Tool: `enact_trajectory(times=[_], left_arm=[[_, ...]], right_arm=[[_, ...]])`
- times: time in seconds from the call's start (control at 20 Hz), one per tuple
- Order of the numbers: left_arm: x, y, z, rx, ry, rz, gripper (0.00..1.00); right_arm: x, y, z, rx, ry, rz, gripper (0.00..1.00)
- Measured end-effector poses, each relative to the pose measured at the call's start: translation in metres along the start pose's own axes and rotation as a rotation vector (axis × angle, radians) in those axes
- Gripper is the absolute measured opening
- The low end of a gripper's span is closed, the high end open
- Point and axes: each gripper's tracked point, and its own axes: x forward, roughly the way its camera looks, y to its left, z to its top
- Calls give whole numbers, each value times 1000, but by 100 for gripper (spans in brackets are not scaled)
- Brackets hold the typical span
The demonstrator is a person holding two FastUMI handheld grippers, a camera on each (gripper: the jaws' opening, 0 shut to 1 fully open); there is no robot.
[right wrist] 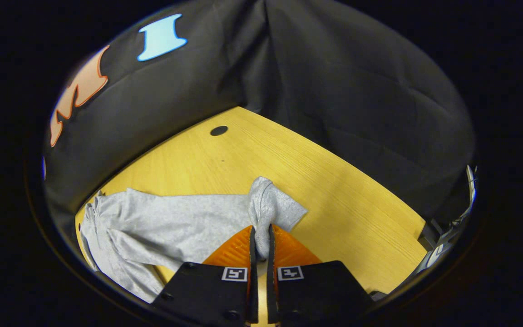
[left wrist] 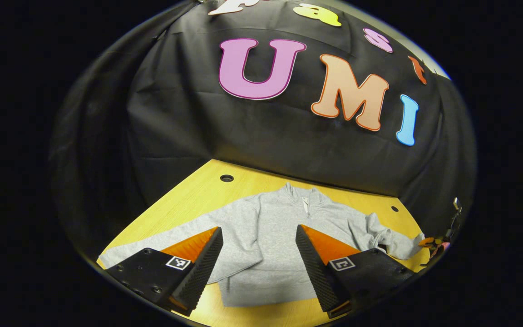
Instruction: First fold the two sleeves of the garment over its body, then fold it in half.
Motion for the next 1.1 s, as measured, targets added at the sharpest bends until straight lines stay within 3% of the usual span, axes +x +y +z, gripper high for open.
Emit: enact_trajectory(times=[0.5, 0.85, 1.1], left_arm=[[-16, 24, -10, -3, 5, 20, 94], [-31, 59, -24, -10, 26, 73, 94], [-45, 90, -34, -59, 34, 134, 94]], right_arm=[[-63, 184, 2, -148, -38, 306, 10], [-115, 287, -12, -181, -44, 506, 10], [-154, 386, -29, -225, -46, 675, 10]])
